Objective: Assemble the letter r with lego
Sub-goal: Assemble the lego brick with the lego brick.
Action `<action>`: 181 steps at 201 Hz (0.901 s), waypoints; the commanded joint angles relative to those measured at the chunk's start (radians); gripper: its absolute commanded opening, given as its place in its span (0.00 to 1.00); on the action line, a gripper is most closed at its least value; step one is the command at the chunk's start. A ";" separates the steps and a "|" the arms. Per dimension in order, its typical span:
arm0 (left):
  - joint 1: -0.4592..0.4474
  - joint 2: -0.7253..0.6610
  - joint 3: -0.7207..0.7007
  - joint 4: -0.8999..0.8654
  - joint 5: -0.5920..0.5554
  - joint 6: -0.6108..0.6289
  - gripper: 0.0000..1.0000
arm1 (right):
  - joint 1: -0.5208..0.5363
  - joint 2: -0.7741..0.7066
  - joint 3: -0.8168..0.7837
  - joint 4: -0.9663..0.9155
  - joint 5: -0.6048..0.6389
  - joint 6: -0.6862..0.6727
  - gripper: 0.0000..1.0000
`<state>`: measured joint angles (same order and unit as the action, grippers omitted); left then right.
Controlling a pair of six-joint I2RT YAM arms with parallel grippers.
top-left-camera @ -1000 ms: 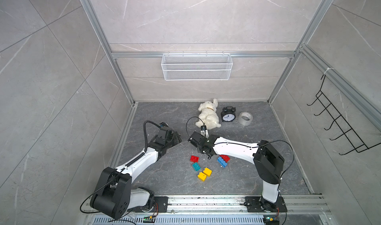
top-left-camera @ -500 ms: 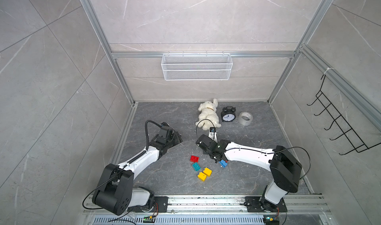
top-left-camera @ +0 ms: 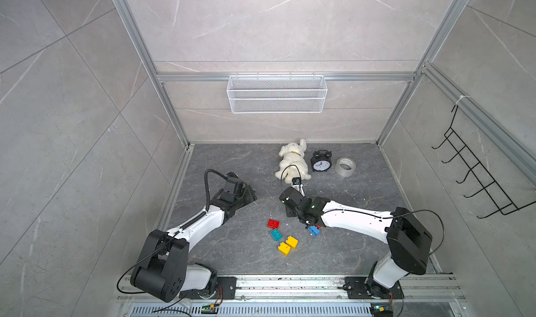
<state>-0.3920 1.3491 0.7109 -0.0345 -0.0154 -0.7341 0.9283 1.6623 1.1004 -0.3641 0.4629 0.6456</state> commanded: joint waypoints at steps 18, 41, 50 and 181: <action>0.005 0.003 0.025 0.027 0.024 -0.011 0.70 | -0.004 0.017 -0.019 0.073 -0.094 -0.072 0.30; 0.005 0.003 0.025 0.024 0.021 -0.014 0.70 | -0.006 0.047 0.022 0.024 -0.084 -0.063 0.30; 0.006 0.003 0.024 0.022 0.021 -0.013 0.70 | -0.007 0.050 0.027 0.014 -0.086 -0.062 0.30; 0.005 0.031 0.032 0.021 0.028 -0.016 0.70 | -0.009 0.047 0.030 -0.026 -0.037 -0.038 0.31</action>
<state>-0.3920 1.3827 0.7109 -0.0269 0.0059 -0.7349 0.9241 1.7054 1.1088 -0.3840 0.4217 0.6125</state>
